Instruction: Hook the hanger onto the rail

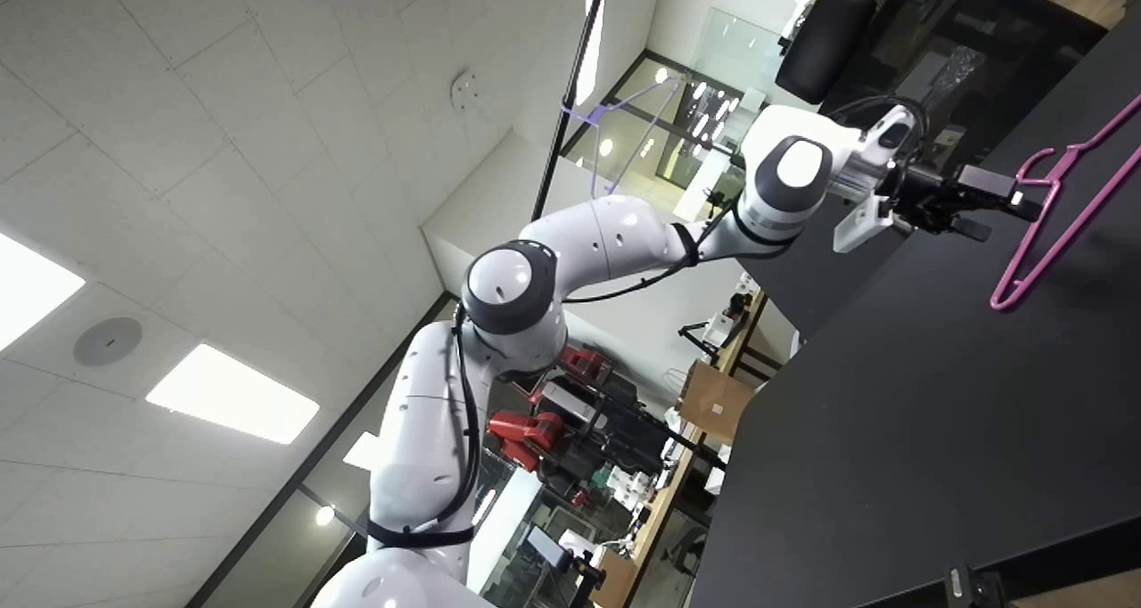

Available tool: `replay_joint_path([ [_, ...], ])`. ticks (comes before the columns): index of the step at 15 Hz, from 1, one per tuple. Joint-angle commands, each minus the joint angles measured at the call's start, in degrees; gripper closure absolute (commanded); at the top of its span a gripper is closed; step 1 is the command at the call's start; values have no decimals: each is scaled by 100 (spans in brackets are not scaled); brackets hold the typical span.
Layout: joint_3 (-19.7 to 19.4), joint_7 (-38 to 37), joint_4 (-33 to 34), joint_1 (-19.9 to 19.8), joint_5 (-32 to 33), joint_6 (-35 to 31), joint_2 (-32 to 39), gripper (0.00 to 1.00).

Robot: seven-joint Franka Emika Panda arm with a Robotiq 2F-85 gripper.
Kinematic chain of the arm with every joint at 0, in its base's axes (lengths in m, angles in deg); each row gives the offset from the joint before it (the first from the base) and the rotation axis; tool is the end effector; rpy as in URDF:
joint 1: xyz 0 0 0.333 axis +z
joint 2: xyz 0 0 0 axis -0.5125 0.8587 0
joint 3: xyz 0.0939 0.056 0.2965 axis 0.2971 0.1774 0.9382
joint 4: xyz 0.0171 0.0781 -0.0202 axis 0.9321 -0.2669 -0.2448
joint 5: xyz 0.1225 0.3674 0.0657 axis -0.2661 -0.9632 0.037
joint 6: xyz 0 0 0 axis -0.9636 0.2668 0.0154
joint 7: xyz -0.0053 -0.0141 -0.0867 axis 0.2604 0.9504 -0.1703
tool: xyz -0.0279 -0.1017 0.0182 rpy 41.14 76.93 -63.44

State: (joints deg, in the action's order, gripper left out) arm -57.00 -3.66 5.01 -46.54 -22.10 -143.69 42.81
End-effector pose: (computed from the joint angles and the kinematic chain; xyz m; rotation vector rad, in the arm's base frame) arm 0.6718 -0.3079 0.0901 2.8712 -1.0626 0.0311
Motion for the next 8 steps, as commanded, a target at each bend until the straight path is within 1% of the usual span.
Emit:
replay_joint_path([
  [1, -47, -589, 1281, -113, 2, 455, 865, 25],
  [2, -48, -666, 1435, -121, 6, 502, 963, 26],
  [4, -65, -805, 1721, -119, 27, 688, 1058, 40],
  [5, -70, -867, 1837, -117, 33, 772, 1075, 48],
  [8, -35, -953, 2087, -141, 32, 1025, 1043, 69],
])
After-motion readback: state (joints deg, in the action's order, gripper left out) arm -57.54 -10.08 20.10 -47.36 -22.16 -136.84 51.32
